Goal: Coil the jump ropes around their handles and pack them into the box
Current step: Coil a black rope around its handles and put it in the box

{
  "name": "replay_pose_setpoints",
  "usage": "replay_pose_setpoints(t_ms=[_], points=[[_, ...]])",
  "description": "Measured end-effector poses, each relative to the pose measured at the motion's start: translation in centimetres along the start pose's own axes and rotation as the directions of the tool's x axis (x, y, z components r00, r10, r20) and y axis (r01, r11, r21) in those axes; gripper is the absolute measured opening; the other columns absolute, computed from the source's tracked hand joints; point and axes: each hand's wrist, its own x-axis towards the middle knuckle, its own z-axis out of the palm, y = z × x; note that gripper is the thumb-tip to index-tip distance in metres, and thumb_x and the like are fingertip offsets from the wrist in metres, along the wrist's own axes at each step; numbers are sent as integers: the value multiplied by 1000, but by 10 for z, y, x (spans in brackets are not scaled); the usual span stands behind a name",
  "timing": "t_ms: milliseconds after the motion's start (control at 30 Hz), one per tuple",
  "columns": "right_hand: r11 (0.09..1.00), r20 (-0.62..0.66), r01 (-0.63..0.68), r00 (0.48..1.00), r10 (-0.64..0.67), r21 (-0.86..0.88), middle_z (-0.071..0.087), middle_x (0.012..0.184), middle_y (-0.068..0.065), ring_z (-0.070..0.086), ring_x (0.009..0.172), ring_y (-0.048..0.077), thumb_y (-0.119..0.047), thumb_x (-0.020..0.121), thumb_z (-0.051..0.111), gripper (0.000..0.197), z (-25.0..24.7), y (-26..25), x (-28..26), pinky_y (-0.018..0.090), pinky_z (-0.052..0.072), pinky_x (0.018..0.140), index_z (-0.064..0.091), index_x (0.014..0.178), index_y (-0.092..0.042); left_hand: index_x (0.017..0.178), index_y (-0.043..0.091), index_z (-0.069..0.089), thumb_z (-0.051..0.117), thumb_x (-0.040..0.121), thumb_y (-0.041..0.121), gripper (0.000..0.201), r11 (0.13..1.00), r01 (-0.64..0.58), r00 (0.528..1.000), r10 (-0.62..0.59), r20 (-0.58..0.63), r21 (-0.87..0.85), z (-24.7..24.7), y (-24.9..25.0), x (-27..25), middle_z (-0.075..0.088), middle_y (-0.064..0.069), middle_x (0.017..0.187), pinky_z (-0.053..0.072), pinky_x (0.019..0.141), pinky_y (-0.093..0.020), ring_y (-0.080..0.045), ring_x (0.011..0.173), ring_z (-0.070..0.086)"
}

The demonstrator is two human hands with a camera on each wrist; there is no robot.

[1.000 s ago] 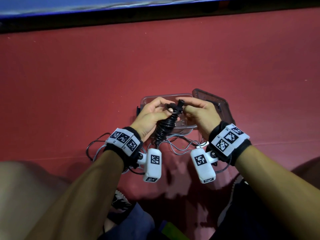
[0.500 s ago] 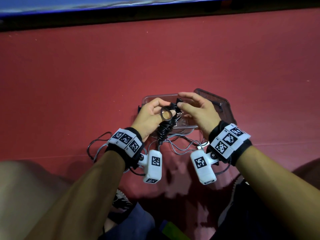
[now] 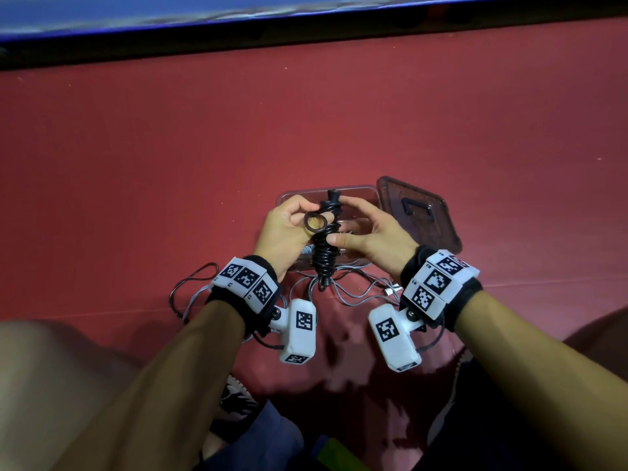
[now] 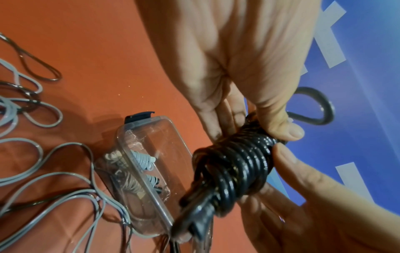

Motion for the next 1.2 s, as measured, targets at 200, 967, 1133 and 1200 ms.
replay_pose_setpoints(t_ms=[200, 967, 1133, 1200], points=[[999, -29, 20, 999, -19, 47, 67, 76, 4, 65, 68, 7, 3, 81, 77, 61, 1, -2, -3, 21, 55, 73, 56, 134, -20, 93, 16, 66, 70, 93, 4, 12, 999, 35, 999, -36, 9, 32, 2, 4, -2, 70, -6, 92, 56, 72, -21, -9, 79, 67], [996, -103, 0, 995, 9, 94, 69, 90, 9, 62, 78, 18, -18, 81, 77, 26, -3, -2, 2, 34, 47, 74, 73, 106, -21, 95, 18, 78, 69, 94, 7, 14, 986, -113, 985, 126, -114, 119, -4, -2, 3, 73, -2, 78, 54, 69, -20, -11, 68, 65], [995, -81, 5, 997, 3, 100, 71, 95, 9, 64, 80, 16, -26, 75, 76, 32, -3, -2, 1, 31, 47, 73, 73, 106, -21, 99, 13, 78, 69, 94, 8, 12, 987, -63, 991, 79, -109, 148, -9, -7, 5, 73, -10, 81, 54, 68, -21, -14, 69, 65], [995, -90, 6, 996, 3, 98, 71, 96, 10, 64, 80, 15, -27, 75, 76, 33, -2, -2, 2, 30, 46, 72, 72, 106, -19, 101, 6, 77, 68, 94, 5, 11, 984, -52, 993, 69, -93, 169, -8, -9, 3, 72, -7, 78, 52, 65, -18, -11, 66, 64]])
